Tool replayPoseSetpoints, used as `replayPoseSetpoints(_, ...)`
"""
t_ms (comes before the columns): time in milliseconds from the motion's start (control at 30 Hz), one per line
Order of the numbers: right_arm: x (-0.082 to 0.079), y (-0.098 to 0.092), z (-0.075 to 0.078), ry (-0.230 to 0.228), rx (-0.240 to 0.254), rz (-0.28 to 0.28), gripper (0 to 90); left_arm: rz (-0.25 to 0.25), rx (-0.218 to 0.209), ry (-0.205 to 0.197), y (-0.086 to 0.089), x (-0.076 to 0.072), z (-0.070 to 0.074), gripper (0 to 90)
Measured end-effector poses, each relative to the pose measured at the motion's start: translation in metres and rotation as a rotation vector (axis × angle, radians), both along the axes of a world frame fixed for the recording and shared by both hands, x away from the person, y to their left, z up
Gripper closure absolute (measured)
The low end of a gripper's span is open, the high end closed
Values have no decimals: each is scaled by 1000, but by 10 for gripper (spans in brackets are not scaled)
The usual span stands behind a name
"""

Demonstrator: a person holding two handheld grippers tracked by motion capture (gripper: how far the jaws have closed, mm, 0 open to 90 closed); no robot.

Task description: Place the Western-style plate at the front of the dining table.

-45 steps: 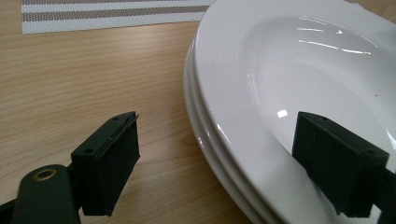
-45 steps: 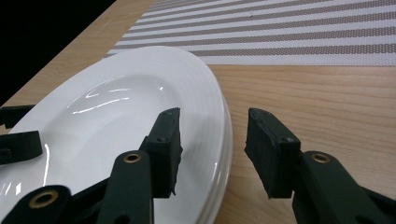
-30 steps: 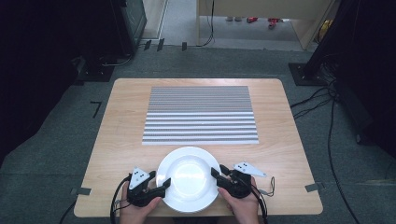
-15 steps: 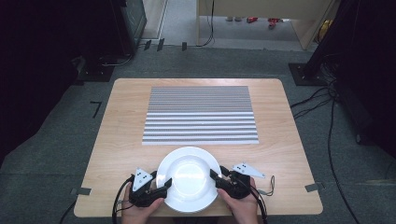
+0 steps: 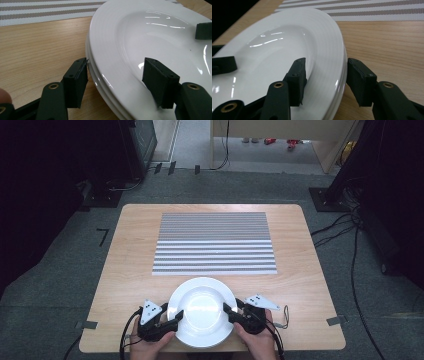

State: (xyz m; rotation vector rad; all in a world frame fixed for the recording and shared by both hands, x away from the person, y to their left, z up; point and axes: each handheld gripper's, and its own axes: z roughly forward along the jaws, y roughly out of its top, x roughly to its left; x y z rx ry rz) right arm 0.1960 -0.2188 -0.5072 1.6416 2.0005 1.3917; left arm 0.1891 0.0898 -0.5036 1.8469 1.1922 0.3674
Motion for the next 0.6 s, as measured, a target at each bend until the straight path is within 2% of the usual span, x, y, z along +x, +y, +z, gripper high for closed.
replayPoseSetpoints(67,3,-5,-2,25,46,21,522,0,-2,0,0,0,0,378)
replayPoseSetpoints(200,4,-8,-4,24,72,31,527,2,-1,-2,0,0,0,380)
replayPoseSetpoints(433,0,-7,-2,10,63,7,546,-2,6,-13,0,-1,1,387)
replayPoseSetpoints(500,-3,-5,0,-3,45,-11,553,-3,6,-14,0,-2,1,388)
replayPoseSetpoints(533,-7,-2,2,-28,7,-26,559,-5,5,-15,1,-1,1,388)
replayPoseSetpoints(600,-9,0,2,-45,-10,-36,562,-4,4,-14,1,-1,1,388)
